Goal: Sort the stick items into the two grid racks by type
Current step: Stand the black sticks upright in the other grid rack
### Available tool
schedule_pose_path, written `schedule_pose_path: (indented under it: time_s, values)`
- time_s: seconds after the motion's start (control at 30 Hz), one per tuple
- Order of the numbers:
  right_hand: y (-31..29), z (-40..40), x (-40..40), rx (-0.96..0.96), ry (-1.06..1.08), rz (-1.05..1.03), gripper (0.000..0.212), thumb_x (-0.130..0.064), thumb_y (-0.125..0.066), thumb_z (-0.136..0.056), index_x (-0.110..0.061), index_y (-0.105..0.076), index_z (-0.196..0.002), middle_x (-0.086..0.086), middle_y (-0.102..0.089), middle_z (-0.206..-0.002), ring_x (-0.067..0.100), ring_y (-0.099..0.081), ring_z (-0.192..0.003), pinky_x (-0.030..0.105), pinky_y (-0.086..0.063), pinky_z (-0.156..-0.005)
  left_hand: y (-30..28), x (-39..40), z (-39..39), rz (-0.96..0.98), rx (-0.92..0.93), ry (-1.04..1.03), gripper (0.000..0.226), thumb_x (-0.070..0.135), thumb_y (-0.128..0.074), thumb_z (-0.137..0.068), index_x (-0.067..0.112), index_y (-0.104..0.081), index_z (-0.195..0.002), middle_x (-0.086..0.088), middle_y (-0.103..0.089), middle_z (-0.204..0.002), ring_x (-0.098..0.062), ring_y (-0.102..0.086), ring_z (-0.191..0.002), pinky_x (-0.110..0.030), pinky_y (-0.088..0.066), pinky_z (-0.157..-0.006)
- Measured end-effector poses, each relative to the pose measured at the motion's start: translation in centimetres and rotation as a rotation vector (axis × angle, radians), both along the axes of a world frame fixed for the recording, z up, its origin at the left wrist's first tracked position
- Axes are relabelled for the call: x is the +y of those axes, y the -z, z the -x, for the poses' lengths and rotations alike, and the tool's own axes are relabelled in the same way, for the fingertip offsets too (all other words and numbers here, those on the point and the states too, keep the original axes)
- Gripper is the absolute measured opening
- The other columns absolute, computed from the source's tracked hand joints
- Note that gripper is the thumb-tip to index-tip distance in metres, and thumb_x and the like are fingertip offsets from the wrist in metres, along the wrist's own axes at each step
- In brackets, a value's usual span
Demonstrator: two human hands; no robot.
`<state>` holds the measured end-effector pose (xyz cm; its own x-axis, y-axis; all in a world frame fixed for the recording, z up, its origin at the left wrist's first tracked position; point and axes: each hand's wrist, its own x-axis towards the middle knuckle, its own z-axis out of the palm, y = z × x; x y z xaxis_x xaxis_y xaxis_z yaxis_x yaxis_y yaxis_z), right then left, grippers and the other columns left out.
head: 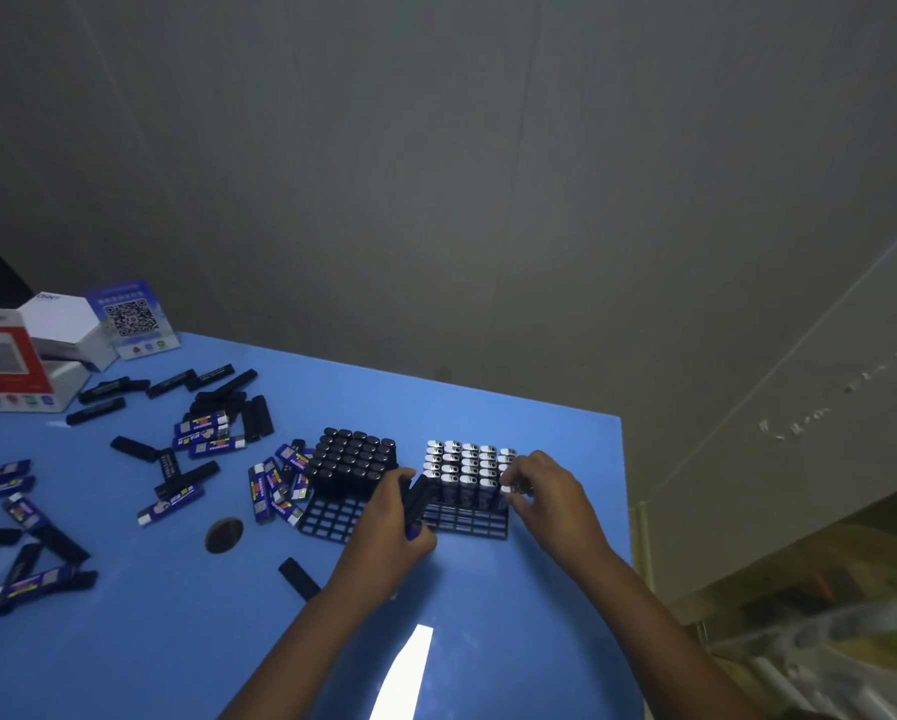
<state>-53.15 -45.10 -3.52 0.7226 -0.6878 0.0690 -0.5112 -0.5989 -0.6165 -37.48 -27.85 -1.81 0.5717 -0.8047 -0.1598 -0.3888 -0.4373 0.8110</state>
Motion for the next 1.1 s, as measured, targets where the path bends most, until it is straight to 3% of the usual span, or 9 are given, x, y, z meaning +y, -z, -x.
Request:
schedule_pose_path:
  time_s: [0.57, 0.8, 1.1]
  values:
    - [-0.2, -0.5, 0.6, 0.087, 0.012, 0.16, 0.019, -0.012, -0.066, -0.088, -0.021, -0.05, -0.087, -0.005, -0.052, -0.09, 0.018, -0.054, -0.075, 0.037, -0.048, -0.062, 0.3, 0.7, -0.2, -0.015, 0.008, -0.002, 0.062, 0.01, -0.064, -0.083, 0.028, -0.036, -0.135, 0.01, -0.051, -0.101, -0.009, -0.057, -0.082, -0.019, -0.045, -0.068]
    - [-1.4, -1.4, 0.9, 0.191, -0.055, 0.268, 0.014, -0.007, -0.058, -0.089, -0.016, -0.048, -0.083, 0.003, -0.053, -0.088, 0.024, -0.052, -0.075, 0.036, -0.042, -0.058, 0.3, 0.7, -0.1, -0.008, 0.005, 0.006, 0.061, 0.009, -0.065, -0.083, 0.027, -0.037, -0.134, 0.008, -0.052, -0.099, -0.008, -0.056, -0.078, -0.014, -0.043, -0.064]
    - [-0.5, -1.0, 1.0, 0.205, -0.017, 0.249, 0.007, -0.012, -0.059, -0.091, -0.013, -0.055, -0.085, 0.0, -0.052, -0.087, 0.023, -0.054, -0.073, 0.034, -0.04, -0.058, 0.2, 1.0, 0.1, -0.013, 0.043, 0.007, 0.063, 0.01, -0.065, -0.085, 0.029, -0.035, -0.136, 0.004, -0.052, -0.104, -0.011, -0.058, -0.081, -0.019, -0.048, -0.068]
